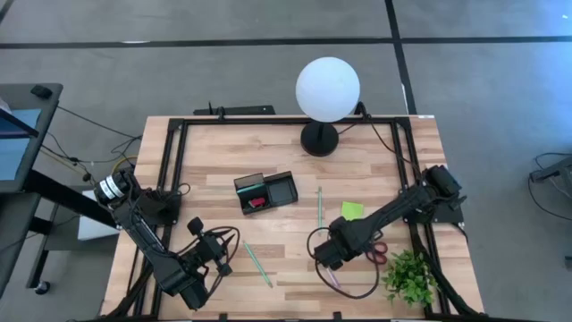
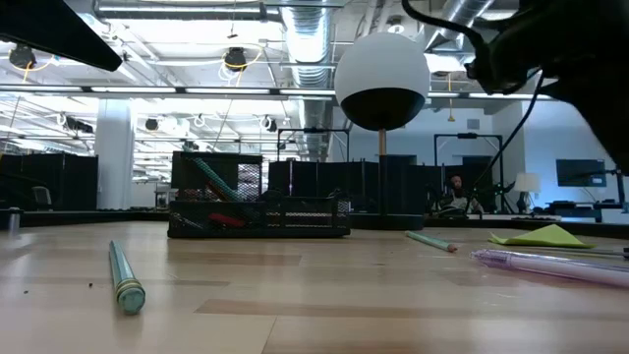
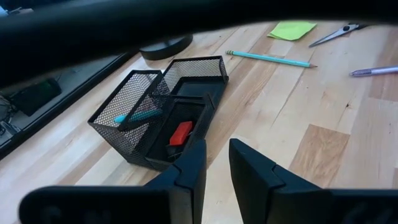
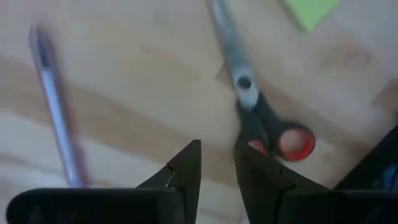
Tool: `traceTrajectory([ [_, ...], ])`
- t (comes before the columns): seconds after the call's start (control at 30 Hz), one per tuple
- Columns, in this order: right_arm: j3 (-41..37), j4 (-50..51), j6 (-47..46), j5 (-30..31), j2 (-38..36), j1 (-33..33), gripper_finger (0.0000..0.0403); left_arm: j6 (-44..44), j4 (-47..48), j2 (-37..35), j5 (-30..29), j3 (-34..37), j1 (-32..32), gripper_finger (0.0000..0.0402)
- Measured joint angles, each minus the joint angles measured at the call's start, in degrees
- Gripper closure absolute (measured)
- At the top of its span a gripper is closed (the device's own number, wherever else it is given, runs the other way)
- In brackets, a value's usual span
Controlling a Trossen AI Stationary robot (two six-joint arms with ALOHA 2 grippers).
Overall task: Pick and place office supplies into organizer
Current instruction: Put the black scissors into the black desk organizer
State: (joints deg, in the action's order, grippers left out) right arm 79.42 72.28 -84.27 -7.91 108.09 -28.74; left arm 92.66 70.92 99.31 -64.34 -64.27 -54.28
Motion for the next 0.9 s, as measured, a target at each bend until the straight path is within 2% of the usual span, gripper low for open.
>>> traceTrajectory([
  [0.07,0.0,-0.2,0.1,-2.6,0.0,0.1,0.031,0.0,-0.2,0.0,0.0,0.0,0.0,0.0336],
  [0.23,-0.2,1.8,0.3,-4.8,0.0,-0.4,0.031,0.0,-0.4,0.0,0.1,0.0,-0.7,0.0336],
  [0.43,-4.4,0.9,0.2,-14.5,0.0,-2.9,0.031,0.0,-0.4,0.0,0.1,0.0,-2.0,0.0336],
  [0.5,-6.1,-0.8,0.2,-15.9,0.0,-4.0,0.031,0.0,-0.4,0.0,0.0,0.0,-2.4,0.0336],
  [0.7,-7.7,-3.0,-0.9,-15.5,0.0,-5.0,0.0295,-0.3,-0.3,0.0,-0.7,0.0,-2.3,0.0336],
  [0.9,-10.9,-7.1,0.7,-13.2,0.0,-4.9,0.0254,-0.4,-0.4,0.0,-0.7,0.0,-2.4,0.0336],
])
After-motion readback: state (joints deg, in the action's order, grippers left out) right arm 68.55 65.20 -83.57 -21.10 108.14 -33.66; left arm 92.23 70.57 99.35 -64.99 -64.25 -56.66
